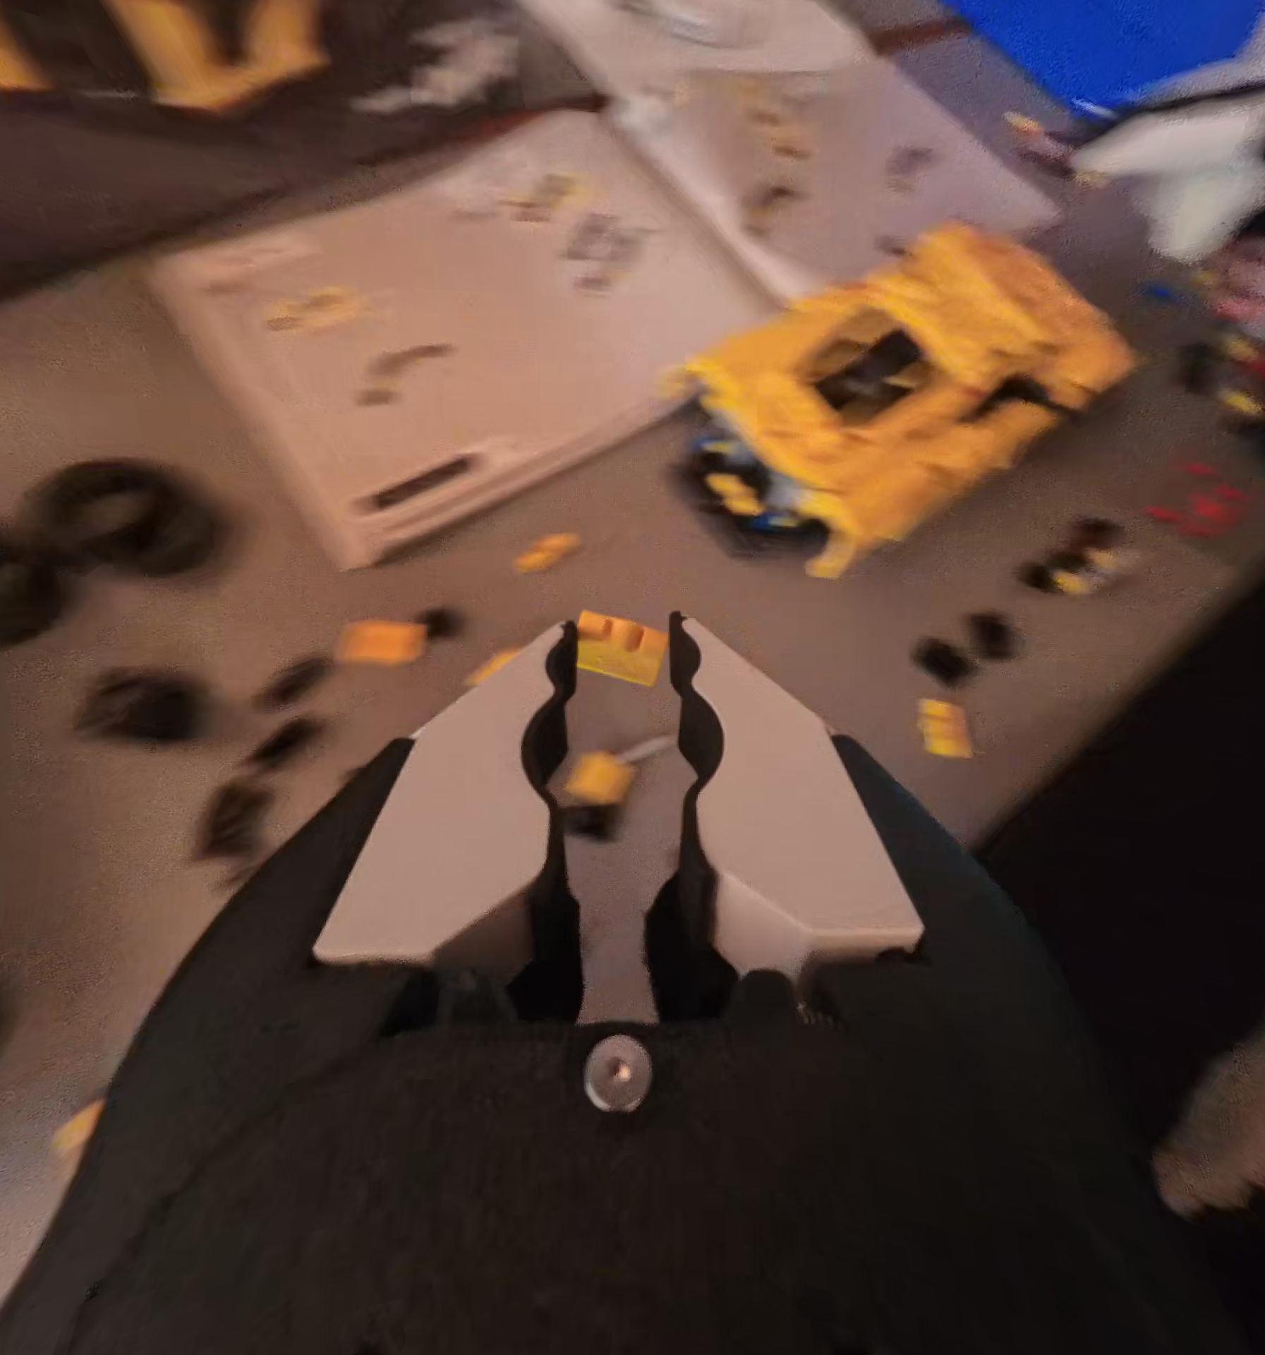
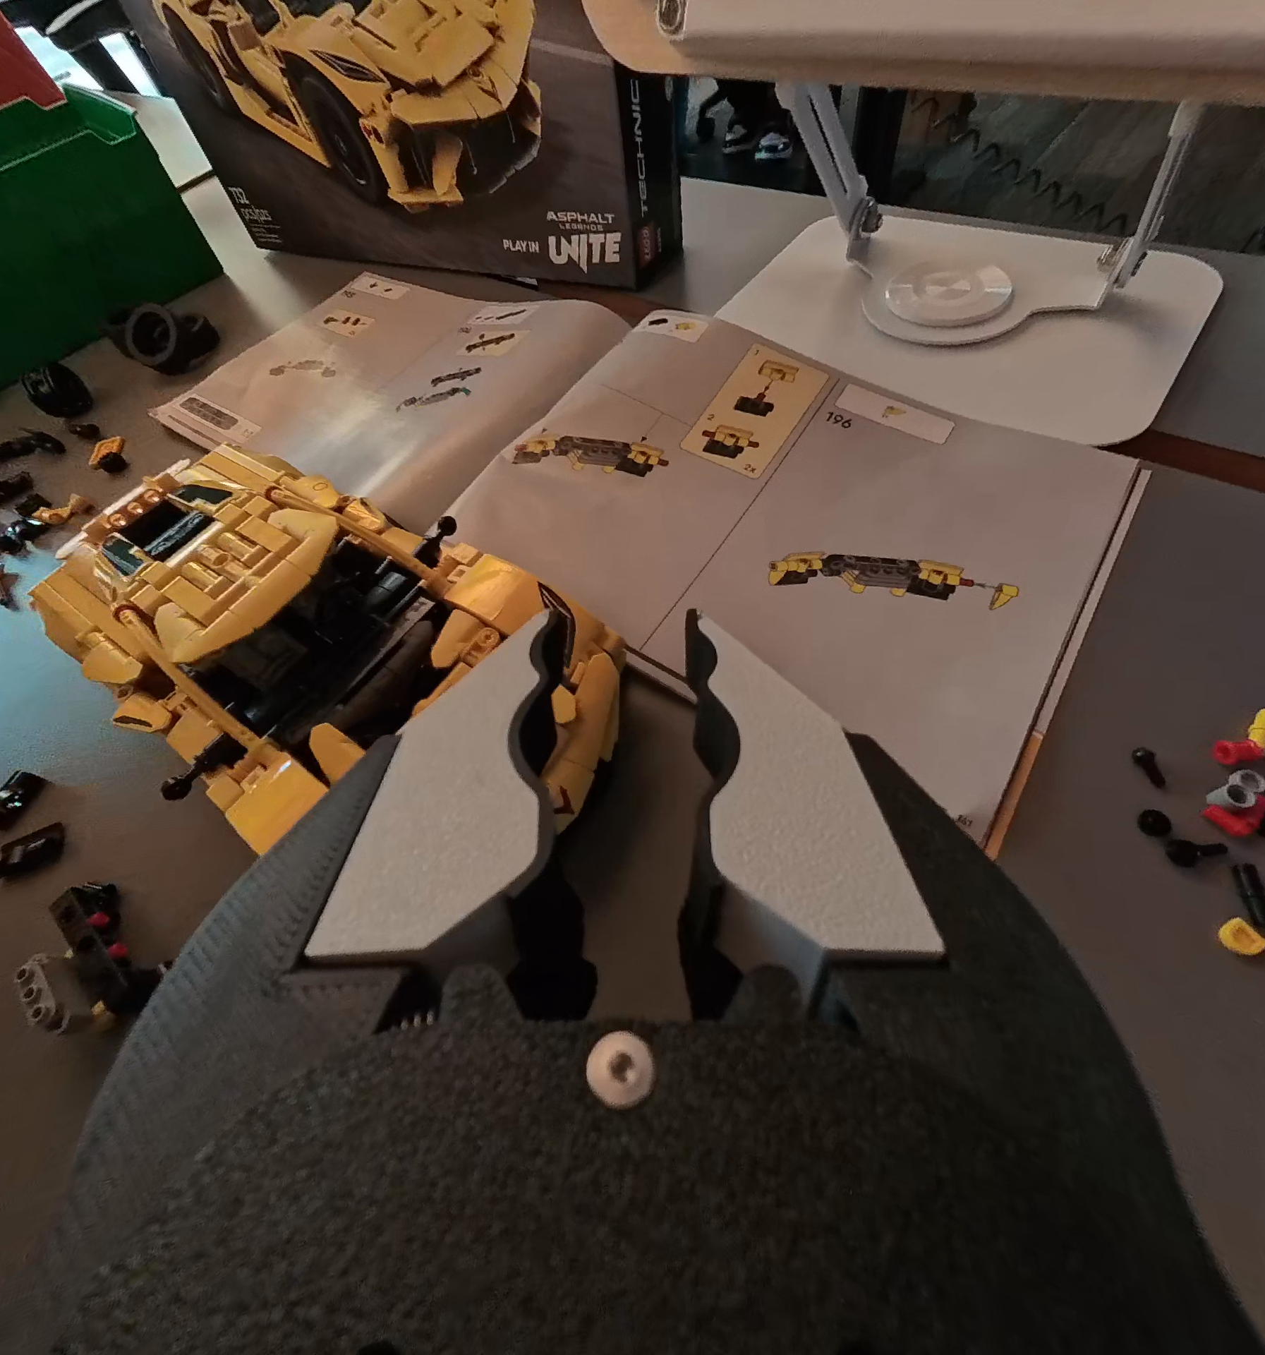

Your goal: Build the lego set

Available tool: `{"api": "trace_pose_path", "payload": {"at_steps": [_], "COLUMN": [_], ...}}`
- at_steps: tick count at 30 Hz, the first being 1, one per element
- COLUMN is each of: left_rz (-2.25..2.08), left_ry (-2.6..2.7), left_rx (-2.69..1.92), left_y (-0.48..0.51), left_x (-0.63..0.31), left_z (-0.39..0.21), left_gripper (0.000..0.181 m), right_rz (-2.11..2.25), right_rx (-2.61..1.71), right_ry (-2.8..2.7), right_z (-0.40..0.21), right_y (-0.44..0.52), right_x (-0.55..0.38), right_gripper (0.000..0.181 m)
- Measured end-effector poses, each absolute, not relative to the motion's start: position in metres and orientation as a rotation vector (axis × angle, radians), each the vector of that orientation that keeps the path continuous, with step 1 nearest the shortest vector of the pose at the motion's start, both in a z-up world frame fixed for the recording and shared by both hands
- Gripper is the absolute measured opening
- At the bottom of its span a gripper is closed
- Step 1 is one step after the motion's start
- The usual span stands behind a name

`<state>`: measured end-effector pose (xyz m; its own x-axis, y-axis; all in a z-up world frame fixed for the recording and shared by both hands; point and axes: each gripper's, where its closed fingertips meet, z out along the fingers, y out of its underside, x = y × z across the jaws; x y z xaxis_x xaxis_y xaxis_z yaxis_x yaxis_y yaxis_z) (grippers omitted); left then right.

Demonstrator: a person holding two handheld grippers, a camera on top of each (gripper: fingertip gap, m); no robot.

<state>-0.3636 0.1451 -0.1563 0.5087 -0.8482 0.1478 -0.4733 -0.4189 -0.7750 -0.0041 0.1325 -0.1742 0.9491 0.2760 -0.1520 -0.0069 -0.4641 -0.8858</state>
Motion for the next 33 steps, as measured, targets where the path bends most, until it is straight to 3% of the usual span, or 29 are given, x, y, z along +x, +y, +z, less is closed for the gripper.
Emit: {"api": "trace_pose_path", "payload": {"at_steps": [4, 8, 18, 20, 33], "left_rz": [-0.628, -0.564, -0.870, -0.863, -0.659], "left_ry": [1.351, 1.473, 1.360, 1.372, 0.917], "left_rx": [-1.937, -2.088, -2.166, -2.158, -1.594], "left_y": [0.089, 0.071, 0.062, 0.062, 0.210], "left_x": [-0.305, -0.296, -0.287, -0.286, -0.267], "left_z": [-0.187, -0.231, -0.239, -0.238, -0.100], "left_gripper": [0.024, 0.025, 0.025, 0.032, 0.038], "right_rz": [0.343, 0.321, 0.292, 0.292, 0.274], "right_rx": [-2.024, -2.010, -1.992, -1.991, -1.984], "right_ry": [-0.199, -0.214, -0.226, -0.226, -0.247], "right_z": [-0.172, -0.167, -0.161, -0.161, -0.161], "right_y": [0.132, 0.130, 0.128, 0.128, 0.128], "right_x": [-0.007, -0.008, -0.007, -0.007, -0.010], "right_gripper": [0.032, 0.031, 0.031, 0.031, 0.031]}}
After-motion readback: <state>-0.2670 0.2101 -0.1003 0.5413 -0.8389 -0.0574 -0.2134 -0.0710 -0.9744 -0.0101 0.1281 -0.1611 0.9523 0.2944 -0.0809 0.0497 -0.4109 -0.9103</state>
